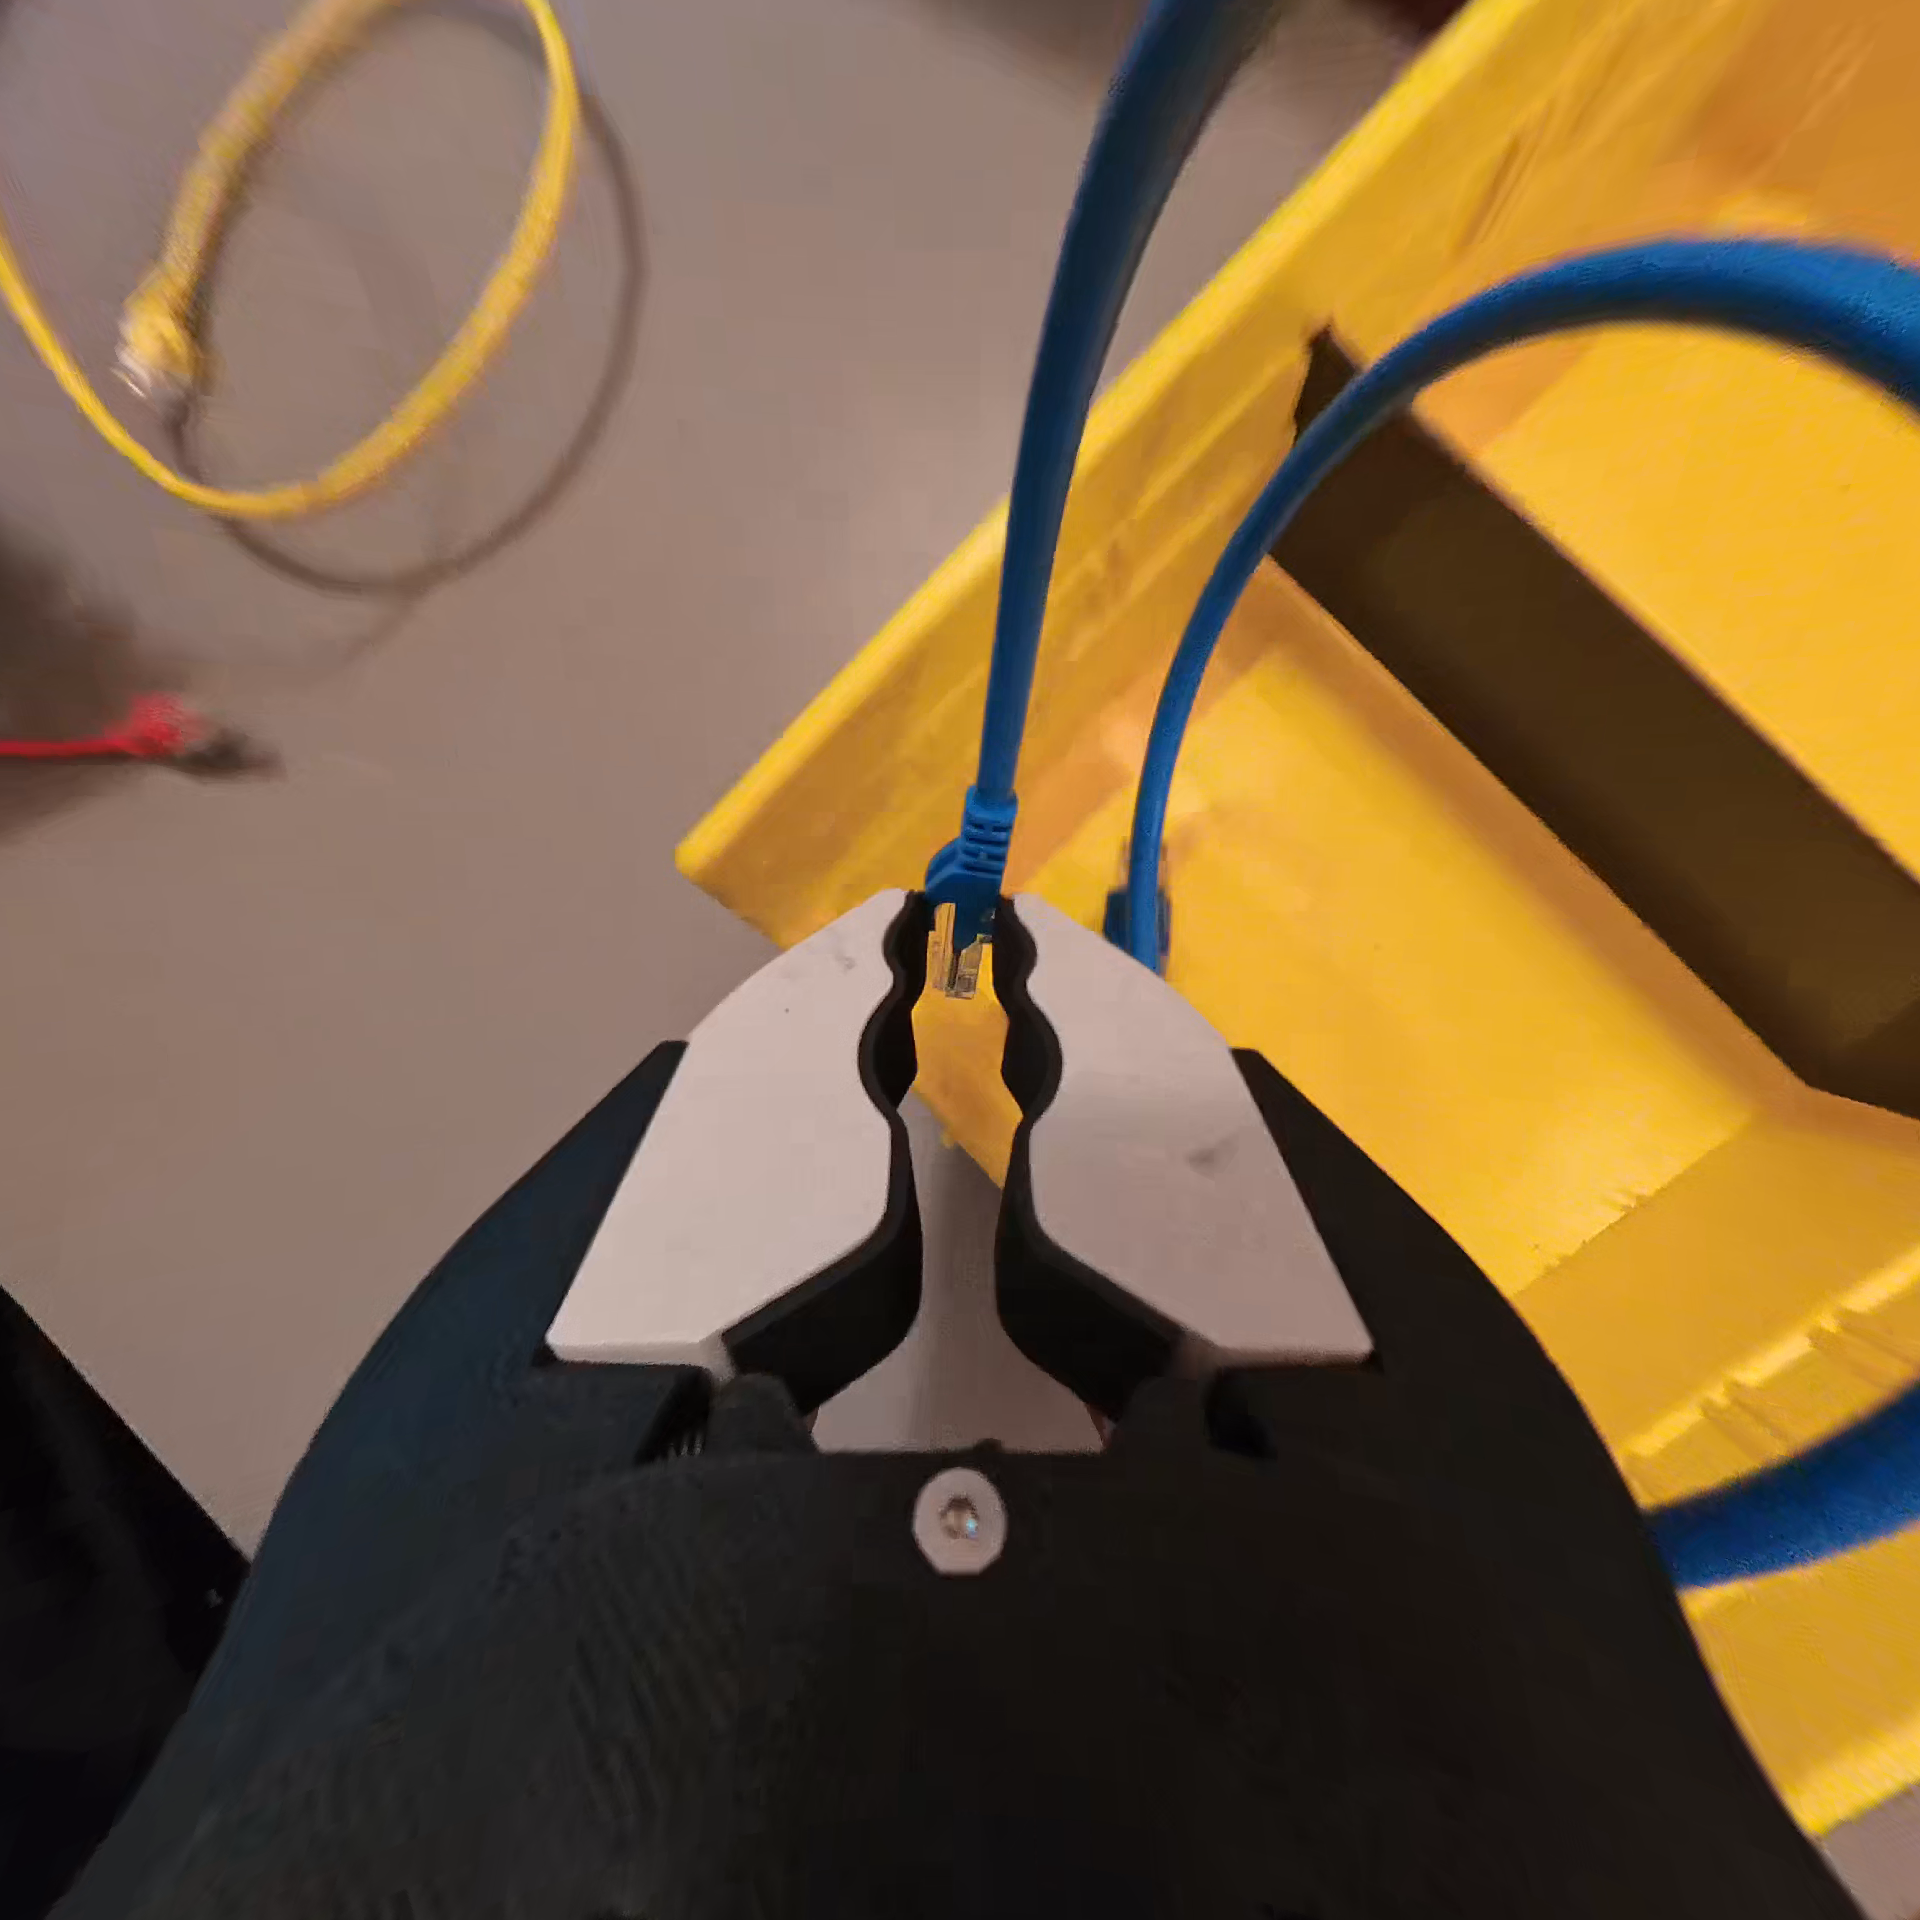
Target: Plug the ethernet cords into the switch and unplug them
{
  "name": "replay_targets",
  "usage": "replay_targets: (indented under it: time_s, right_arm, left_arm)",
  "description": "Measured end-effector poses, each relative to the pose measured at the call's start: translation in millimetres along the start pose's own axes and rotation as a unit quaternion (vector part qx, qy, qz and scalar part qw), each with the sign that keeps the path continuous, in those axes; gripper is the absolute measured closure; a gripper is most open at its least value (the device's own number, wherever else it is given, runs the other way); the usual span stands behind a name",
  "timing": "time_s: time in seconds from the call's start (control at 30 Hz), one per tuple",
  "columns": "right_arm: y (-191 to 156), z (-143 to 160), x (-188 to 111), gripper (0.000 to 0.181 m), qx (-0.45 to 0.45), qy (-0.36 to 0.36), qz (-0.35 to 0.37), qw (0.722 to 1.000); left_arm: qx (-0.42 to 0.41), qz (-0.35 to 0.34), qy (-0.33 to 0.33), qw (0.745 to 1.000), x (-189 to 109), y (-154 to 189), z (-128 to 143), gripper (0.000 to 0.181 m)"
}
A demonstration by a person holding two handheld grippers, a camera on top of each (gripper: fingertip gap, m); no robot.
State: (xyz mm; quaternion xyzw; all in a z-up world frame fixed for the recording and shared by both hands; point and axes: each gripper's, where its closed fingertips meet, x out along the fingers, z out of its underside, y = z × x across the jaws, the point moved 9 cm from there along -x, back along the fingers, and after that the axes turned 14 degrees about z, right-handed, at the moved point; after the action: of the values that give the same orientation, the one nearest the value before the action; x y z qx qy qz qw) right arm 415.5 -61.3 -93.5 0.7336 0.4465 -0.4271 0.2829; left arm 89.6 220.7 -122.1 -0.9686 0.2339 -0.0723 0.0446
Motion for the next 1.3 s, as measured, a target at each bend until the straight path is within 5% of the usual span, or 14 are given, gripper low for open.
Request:
replay_targets:
  time_s: [0.27, 0.4, 0.57, 0.73, 0.97, 1.2, 1.3]
  right_arm:
    - [16, 10, 36, 0.161, 0.018, -0.168, 0.014, 0.986]
    - [20, 6, 14, 0.135, 0.078, -0.111, -0.029, 0.990]
    - [8, 2, -34, 0.118, 0.139, 0.061, -0.073, 0.986]
    - [-76, 18, -55, 0.122, 0.234, 0.279, -0.185, 0.913]
    - [-224, 30, -15, 0.111, 0.258, 0.356, -0.345, 0.829]
    - [-246, 27, 8, 0.138, 0.396, 0.397, -0.423, 0.712]
    - [-252, 28, 13, 0.137, 0.401, 0.388, -0.410, 0.722]
  left_arm:
    - [-0.006, 0.020, -0.011, 1.000, 3, 2, 1, 0.119]
    - [-0.010, 0.028, -0.017, 0.999, 4, 2, 2, 0.119]
    - [-0.008, 0.041, -0.020, 0.999, 5, 3, 2, 0.119]
    - [-0.008, 0.072, -0.022, 0.997, 7, 5, 3, 0.119]
    - [0.025, 0.137, -0.022, 0.990, 11, 17, 2, 0.119]
    - [0.079, 0.180, -0.032, 0.980, 15, 32, 1, 0.119]
    - [0.085, 0.187, -0.036, 0.978, 16, 36, 1, 0.119]
